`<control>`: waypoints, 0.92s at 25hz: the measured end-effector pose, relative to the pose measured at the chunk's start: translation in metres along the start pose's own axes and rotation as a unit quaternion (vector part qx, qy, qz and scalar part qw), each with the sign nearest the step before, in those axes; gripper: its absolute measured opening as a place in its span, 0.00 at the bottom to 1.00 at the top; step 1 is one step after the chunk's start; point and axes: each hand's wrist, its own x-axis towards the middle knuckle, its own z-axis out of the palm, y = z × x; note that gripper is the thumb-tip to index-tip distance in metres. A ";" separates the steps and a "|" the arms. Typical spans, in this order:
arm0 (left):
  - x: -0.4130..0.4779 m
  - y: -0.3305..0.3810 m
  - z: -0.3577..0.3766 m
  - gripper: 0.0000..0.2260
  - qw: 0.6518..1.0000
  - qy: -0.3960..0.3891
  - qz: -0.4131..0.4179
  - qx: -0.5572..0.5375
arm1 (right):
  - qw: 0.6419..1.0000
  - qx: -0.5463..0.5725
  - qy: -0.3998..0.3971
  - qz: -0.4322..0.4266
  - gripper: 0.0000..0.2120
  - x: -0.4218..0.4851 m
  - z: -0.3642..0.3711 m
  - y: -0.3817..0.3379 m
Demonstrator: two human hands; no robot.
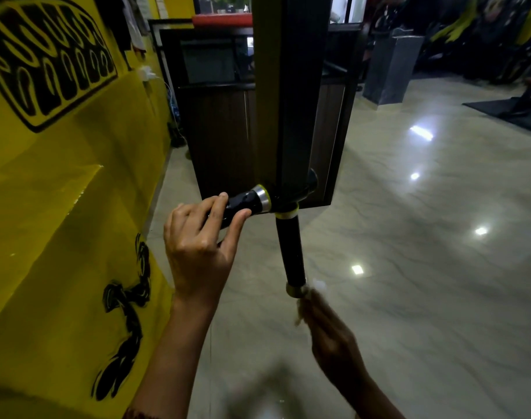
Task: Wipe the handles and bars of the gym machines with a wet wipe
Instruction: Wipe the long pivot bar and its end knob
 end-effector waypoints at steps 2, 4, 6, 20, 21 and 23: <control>0.000 0.000 0.000 0.16 1.000 0.002 -0.008 0.000 | 0.993 0.063 0.091 0.043 0.14 0.035 -0.014 0.005; 0.000 0.000 -0.001 0.16 1.000 -0.003 -0.016 -0.004 | 0.979 0.116 0.153 0.073 0.16 0.085 -0.022 0.002; 0.000 0.001 -0.002 0.16 1.000 -0.007 -0.015 -0.006 | 0.973 0.159 0.151 0.077 0.19 0.122 -0.017 -0.010; 0.001 0.003 -0.005 0.15 1.000 -0.006 -0.021 -0.011 | 0.968 0.177 0.130 0.119 0.19 0.097 -0.008 -0.005; 0.001 0.003 -0.005 0.15 1.000 -0.009 -0.021 -0.011 | 0.967 0.192 0.122 0.119 0.19 0.116 -0.006 -0.010; 0.001 0.003 -0.006 0.15 1.000 -0.014 -0.024 -0.012 | 0.964 0.206 0.110 0.129 0.22 0.128 0.003 -0.016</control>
